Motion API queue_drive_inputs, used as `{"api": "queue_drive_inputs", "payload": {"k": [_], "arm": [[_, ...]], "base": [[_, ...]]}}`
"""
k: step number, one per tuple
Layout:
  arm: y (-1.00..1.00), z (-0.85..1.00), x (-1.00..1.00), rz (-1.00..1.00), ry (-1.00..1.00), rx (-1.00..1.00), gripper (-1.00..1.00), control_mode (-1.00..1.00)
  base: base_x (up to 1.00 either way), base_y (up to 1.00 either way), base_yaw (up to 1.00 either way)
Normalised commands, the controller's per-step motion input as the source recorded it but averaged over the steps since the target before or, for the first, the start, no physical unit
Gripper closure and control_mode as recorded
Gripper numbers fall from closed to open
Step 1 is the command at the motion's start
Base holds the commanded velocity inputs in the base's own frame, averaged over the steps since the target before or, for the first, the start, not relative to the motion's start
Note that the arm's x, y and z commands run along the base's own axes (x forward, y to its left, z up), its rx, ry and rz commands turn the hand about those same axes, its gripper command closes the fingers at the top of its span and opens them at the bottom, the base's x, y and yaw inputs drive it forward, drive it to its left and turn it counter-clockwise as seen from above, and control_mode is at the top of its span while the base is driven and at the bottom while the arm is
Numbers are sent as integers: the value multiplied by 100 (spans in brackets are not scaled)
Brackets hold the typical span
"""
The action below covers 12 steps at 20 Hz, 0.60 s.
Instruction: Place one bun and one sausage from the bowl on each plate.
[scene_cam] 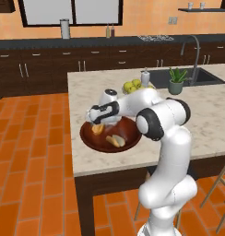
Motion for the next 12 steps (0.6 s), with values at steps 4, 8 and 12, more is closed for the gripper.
{"api": "queue_drive_inputs", "payload": {"k": [4, 8, 12], "arm": [[-30, 100, -51, -21, -35, 0, 100, -100], [-53, 100, -48, -18, -14, 0, 100, -100], [-89, 92, -68, -13, -4, -1, 100, -100]], "base": [[0, 0, 0], [0, 0, 0], [0, 0, 0]]}}
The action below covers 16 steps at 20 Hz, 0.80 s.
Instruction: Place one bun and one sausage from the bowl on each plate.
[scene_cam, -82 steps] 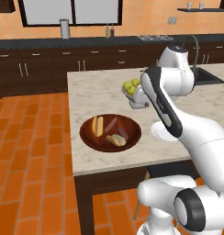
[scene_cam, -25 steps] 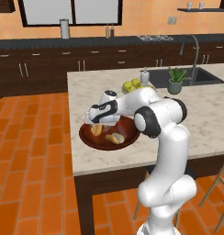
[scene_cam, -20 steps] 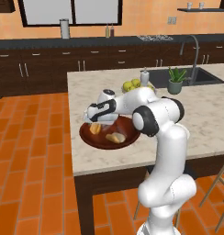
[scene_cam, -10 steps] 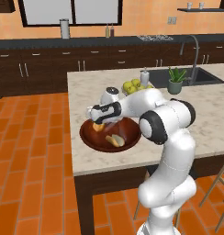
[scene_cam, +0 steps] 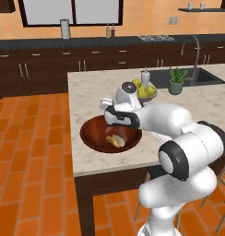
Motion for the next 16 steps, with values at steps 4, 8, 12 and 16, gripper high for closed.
{"api": "queue_drive_inputs", "payload": {"k": [4, 8, 12, 16], "arm": [[-100, 46, -59, -17, 0, -7, 100, -100], [-100, 13, -57, -20, 3, -11, 100, -100], [-100, -2, -26, -20, 6, -12, 100, -100], [-100, -21, -1, -19, 10, -6, 100, -100]], "base": [[0, 0, 0], [0, 0, 0], [0, 0, 0], [0, 0, 0]]}}
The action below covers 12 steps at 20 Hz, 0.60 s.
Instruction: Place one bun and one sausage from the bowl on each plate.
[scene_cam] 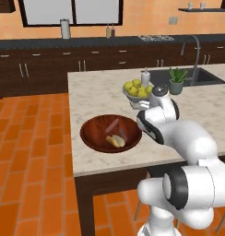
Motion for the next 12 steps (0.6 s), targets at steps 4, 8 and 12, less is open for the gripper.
{"api": "queue_drive_inputs", "payload": {"k": [4, 8, 12], "arm": [[-99, -41, 3, -6, 25, 16, 100, -100], [-57, -47, 32, 0, 14, 17, 100, -100], [-34, -51, 59, 0, 10, 15, 100, -100]], "base": [[0, 0, 0], [0, 0, 0], [0, 0, 0]]}}
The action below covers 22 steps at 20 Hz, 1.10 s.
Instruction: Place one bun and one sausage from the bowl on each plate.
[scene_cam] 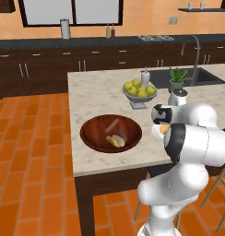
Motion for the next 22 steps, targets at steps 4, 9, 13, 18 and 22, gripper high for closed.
{"api": "queue_drive_inputs", "payload": {"k": [4, 9, 13, 18, 22], "arm": [[-11, -61, 47, 3, 4, 9, 100, -100], [-7, -48, 28, 2, 0, 7, 100, -100], [0, -37, 25, 0, 0, 1, -100, -100], [0, 0, 2, 0, 4, 0, -100, -100], [0, 27, 0, 0, 2, -1, -100, -100]], "base": [[0, 0, 0], [0, 0, 0], [0, 0, 0], [0, 0, 0], [0, 0, 0]]}}
